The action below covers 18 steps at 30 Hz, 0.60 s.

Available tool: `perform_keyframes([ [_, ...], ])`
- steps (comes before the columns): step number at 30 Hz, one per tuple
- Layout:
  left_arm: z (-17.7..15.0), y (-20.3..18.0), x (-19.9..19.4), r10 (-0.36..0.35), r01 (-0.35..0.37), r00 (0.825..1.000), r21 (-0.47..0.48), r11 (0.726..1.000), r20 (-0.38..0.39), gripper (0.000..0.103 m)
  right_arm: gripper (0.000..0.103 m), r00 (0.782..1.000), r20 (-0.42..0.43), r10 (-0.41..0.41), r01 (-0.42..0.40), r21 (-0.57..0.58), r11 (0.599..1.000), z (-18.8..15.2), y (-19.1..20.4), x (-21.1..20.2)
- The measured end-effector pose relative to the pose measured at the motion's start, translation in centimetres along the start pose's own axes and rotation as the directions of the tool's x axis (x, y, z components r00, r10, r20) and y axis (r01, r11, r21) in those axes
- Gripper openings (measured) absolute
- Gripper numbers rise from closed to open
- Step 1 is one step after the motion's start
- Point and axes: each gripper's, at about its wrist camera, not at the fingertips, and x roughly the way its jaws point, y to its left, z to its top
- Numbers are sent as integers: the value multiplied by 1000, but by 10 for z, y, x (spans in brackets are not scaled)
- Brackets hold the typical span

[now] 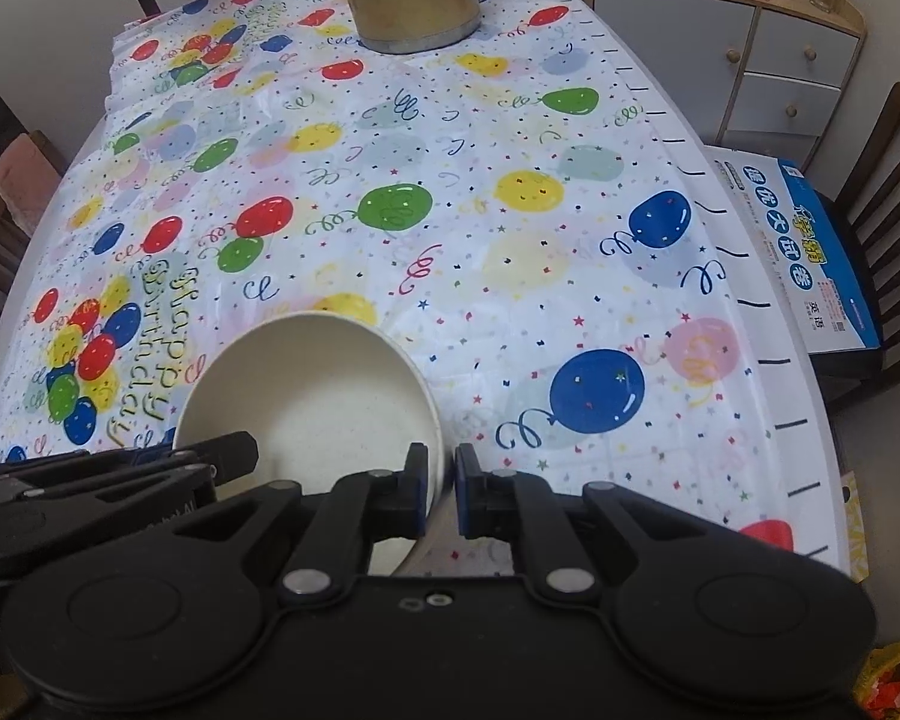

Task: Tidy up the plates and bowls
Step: 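Carry the cream bowl with both grippers and lower it beside the plate stack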

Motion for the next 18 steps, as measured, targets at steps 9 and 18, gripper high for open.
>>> perform_keyframes([
  [9,-33,-7,-50,27,-27,999,-7,1000,19,10,7,999,25,34,-34,-19,999,-22,2,-46],
  [18,-84,-12,-101,63,-62,998,-33,998,32,10,8,997,36,62,-60,-68,996,-62,8,-87],
])
